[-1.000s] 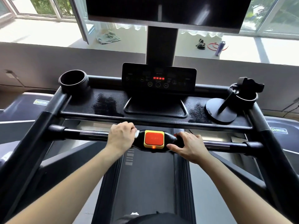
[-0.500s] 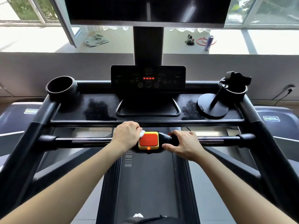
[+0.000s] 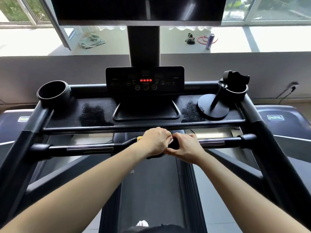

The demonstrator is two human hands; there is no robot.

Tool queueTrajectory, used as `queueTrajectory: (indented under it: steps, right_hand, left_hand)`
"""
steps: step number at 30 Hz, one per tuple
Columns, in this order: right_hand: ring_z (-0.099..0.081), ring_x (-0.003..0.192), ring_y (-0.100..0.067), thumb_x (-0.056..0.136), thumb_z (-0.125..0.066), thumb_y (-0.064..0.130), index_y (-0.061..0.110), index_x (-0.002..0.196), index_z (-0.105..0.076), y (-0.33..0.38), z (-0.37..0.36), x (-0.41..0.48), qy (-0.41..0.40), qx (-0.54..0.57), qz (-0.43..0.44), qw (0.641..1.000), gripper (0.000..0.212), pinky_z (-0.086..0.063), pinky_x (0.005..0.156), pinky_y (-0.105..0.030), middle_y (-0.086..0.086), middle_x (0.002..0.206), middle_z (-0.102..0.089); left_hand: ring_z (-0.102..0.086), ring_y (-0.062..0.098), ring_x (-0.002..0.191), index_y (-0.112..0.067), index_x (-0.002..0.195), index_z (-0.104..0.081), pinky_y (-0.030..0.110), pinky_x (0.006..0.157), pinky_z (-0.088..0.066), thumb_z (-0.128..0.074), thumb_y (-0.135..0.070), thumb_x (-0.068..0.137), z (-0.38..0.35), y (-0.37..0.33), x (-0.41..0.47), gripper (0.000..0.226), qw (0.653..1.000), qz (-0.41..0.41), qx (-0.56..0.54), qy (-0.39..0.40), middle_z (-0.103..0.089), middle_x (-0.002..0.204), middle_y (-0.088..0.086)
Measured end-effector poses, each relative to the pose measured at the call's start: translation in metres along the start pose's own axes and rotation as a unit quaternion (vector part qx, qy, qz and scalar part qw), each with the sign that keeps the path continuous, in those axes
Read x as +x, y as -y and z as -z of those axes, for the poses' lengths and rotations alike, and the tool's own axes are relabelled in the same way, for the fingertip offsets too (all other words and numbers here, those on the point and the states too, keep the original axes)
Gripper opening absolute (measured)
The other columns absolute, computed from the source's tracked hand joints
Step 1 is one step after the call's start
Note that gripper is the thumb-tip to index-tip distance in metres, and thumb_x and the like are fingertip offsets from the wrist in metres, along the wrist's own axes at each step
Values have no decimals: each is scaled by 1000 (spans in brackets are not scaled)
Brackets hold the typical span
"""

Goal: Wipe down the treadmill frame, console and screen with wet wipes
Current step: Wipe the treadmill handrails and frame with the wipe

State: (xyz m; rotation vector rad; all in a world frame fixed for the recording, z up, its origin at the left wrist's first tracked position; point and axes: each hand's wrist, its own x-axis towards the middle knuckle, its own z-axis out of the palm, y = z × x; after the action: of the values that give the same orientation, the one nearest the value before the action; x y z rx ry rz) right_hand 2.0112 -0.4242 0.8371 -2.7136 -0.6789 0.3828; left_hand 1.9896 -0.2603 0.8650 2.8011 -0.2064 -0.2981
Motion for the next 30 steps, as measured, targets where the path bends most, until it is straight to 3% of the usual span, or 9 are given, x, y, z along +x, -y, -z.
queueTrajectory:
  steps: [5,8,11,13,16,19,26,30]
  right_hand:
    - [-61,109,-18,80,-59,77,24,116,-60,1,1,0,-3,-8,6,1000,64,-35,96,-37,7,111,-69]
    - [-60,112,-18,82,-62,74,23,119,-60,2,2,-1,-10,-10,5,1000,62,-33,94,-36,6,114,-68]
    - [-60,113,-18,84,-61,73,22,122,-59,3,3,-2,-14,-18,7,1000,63,-28,87,-33,5,116,-68]
    - [-60,114,-18,84,-61,73,23,123,-59,5,4,-2,-10,-22,9,1000,64,-25,85,-32,5,118,-68]
    - [-58,117,-18,85,-61,72,22,126,-58,6,5,-3,-6,-17,3,1000,64,-23,88,-32,6,120,-67]
    - [-58,117,-19,85,-61,72,23,125,-58,6,5,-3,-3,-19,2,1000,63,-23,87,-32,6,119,-67]
    - [-61,107,-21,83,-62,72,21,104,-58,3,2,-1,-8,-25,7,1000,55,-28,82,-37,5,106,-68]
    - [-61,106,-20,83,-62,73,22,106,-58,3,2,0,-8,-21,9,1000,57,-26,81,-36,6,103,-68]
  left_hand:
    - [-64,32,105,-15,104,-76,39,89,-48,-49,-34,104,18,52,-28,33,996,60,-39,-49,-74,108,6]
    - [-66,33,94,-12,90,-76,40,81,-49,-53,-31,102,20,98,-55,32,989,126,-54,-47,-74,92,7]
    - [-60,29,81,-12,74,-65,36,71,-42,-50,-30,101,19,116,-71,36,983,169,-63,-38,-63,71,1]
    - [-59,30,80,-11,72,-61,36,69,-39,-46,-34,100,19,109,-65,39,983,163,-68,-42,-63,71,2]
    - [-63,32,93,-11,89,-73,39,78,-46,-48,-33,102,19,81,-44,36,990,118,-65,-45,-72,93,8]
    - [-62,32,100,-11,97,-74,38,83,-44,-47,-31,105,13,50,-25,35,997,65,-30,-41,-72,105,10]
    - [-65,35,99,-12,98,-68,40,80,-47,-45,-29,103,0,-8,2,30,999,3,29,22,-71,104,13]
    - [-66,33,97,-16,102,-71,41,82,-53,-45,-31,103,4,-1,-8,30,998,0,62,11,-72,103,10]
